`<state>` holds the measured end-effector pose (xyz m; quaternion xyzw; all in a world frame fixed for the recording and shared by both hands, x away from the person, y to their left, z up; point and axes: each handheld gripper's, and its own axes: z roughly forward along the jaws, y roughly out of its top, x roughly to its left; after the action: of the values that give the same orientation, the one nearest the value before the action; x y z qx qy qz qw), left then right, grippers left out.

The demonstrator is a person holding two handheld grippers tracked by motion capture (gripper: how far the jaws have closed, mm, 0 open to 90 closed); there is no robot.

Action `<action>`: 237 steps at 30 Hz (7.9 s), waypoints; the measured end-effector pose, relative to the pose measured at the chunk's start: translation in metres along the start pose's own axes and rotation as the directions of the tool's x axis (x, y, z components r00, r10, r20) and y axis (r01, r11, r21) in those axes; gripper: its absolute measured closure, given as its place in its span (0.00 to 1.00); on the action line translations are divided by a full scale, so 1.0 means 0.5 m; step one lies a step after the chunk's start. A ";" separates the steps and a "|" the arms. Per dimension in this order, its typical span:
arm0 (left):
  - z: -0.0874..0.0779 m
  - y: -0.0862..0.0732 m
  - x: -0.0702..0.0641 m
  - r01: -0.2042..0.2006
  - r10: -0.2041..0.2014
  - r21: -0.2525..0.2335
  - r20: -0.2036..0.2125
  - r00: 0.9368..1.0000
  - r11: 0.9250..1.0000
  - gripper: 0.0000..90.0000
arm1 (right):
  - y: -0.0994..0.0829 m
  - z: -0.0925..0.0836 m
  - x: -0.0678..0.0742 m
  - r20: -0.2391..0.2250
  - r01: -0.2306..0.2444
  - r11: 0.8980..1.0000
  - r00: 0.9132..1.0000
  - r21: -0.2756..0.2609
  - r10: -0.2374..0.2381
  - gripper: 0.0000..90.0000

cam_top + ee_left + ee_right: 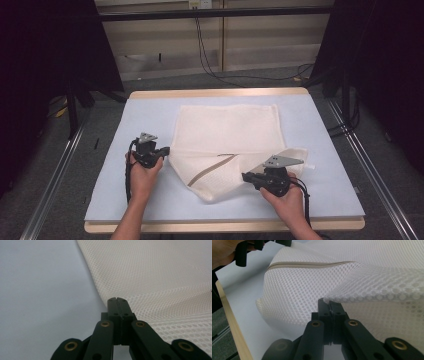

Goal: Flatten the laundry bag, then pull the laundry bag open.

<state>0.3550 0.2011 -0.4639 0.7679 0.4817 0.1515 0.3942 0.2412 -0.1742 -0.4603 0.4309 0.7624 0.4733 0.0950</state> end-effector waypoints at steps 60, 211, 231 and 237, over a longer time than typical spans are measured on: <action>-0.051 -0.061 -0.151 -0.200 0.144 0.126 0.357 0.923 0.972 0.97 | -0.095 -0.227 -0.193 0.296 0.013 0.999 0.955 0.050 -0.028 0.96; 0.145 0.023 -0.447 0.053 -0.313 0.475 0.488 0.815 0.878 0.97 | -0.108 -0.118 -0.091 0.115 0.215 0.966 0.966 0.142 -0.232 1.00; 0.048 0.011 -0.266 0.152 -0.376 0.466 0.436 0.817 0.871 0.97 | -0.107 -0.118 -0.096 0.101 0.200 0.970 0.971 0.137 -0.215 1.00; 0.032 0.007 -0.240 0.165 -0.381 0.461 0.428 0.820 0.872 0.97 | -0.108 -0.119 -0.098 0.097 0.188 0.973 0.975 0.133 -0.202 1.00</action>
<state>0.3081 0.0900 -0.4540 0.7656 0.4889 -0.2175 0.3572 0.2077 -0.2587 -0.4850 0.3842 0.8224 0.3895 0.1562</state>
